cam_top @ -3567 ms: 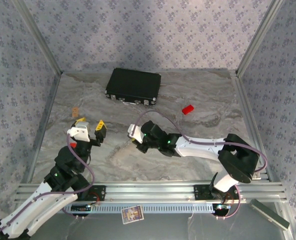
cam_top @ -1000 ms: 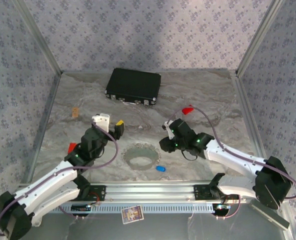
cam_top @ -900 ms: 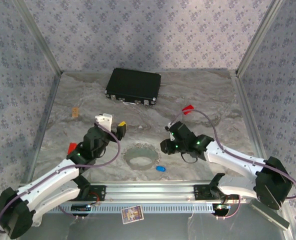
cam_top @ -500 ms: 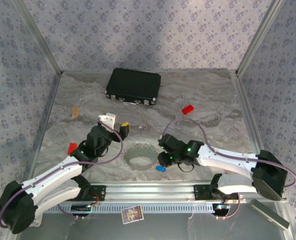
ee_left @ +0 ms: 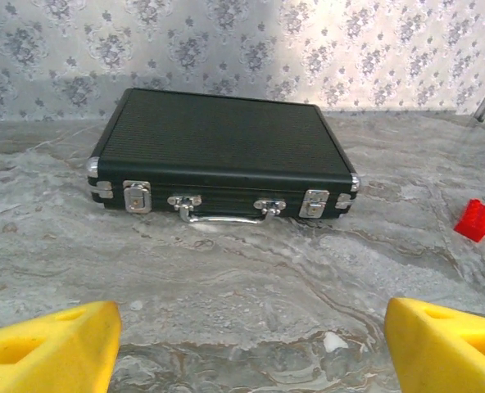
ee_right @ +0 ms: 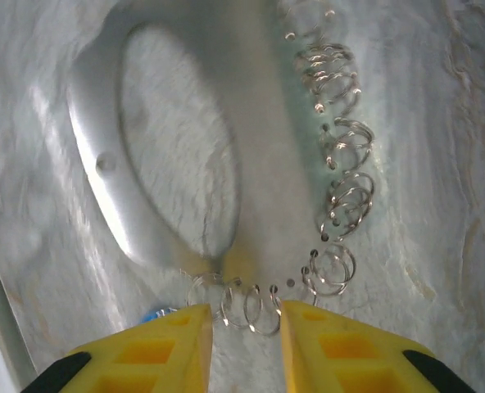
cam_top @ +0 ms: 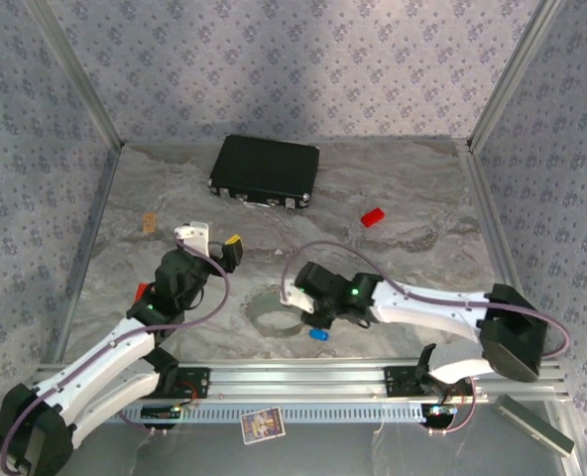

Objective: Put the keys on the keyring

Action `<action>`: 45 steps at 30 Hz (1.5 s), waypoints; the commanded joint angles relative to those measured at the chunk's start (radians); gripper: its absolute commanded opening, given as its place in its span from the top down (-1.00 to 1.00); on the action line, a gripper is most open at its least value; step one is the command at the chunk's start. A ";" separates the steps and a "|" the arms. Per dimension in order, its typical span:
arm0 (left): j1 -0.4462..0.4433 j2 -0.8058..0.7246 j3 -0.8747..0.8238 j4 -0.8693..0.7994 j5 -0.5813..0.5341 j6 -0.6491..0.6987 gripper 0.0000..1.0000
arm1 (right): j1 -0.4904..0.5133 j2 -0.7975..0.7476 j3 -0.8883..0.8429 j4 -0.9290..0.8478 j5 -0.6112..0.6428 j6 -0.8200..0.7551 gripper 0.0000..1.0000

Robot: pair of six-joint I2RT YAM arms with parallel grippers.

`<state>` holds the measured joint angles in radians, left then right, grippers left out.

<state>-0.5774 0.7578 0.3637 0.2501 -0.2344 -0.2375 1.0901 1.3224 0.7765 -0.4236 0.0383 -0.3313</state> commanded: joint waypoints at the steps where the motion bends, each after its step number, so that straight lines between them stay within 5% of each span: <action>1: 0.023 -0.009 -0.030 0.042 0.054 -0.008 -0.67 | -0.016 -0.079 -0.138 0.109 -0.049 -0.399 0.40; 18: 0.033 0.007 -0.054 0.107 0.086 0.056 -0.68 | -0.073 0.080 -0.138 0.186 0.002 -0.485 0.40; 39: 0.034 -0.008 -0.054 0.100 0.083 0.058 -0.68 | -0.075 0.107 -0.125 0.190 0.032 -0.508 0.73; 45: 0.034 -0.008 -0.054 0.100 0.083 0.054 -0.68 | -0.079 0.086 -0.099 0.143 -0.057 -0.496 0.83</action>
<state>-0.5495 0.7647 0.3092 0.3183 -0.1638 -0.1917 1.0161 1.4242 0.6445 -0.2352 0.0380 -0.8246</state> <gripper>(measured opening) 0.840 0.088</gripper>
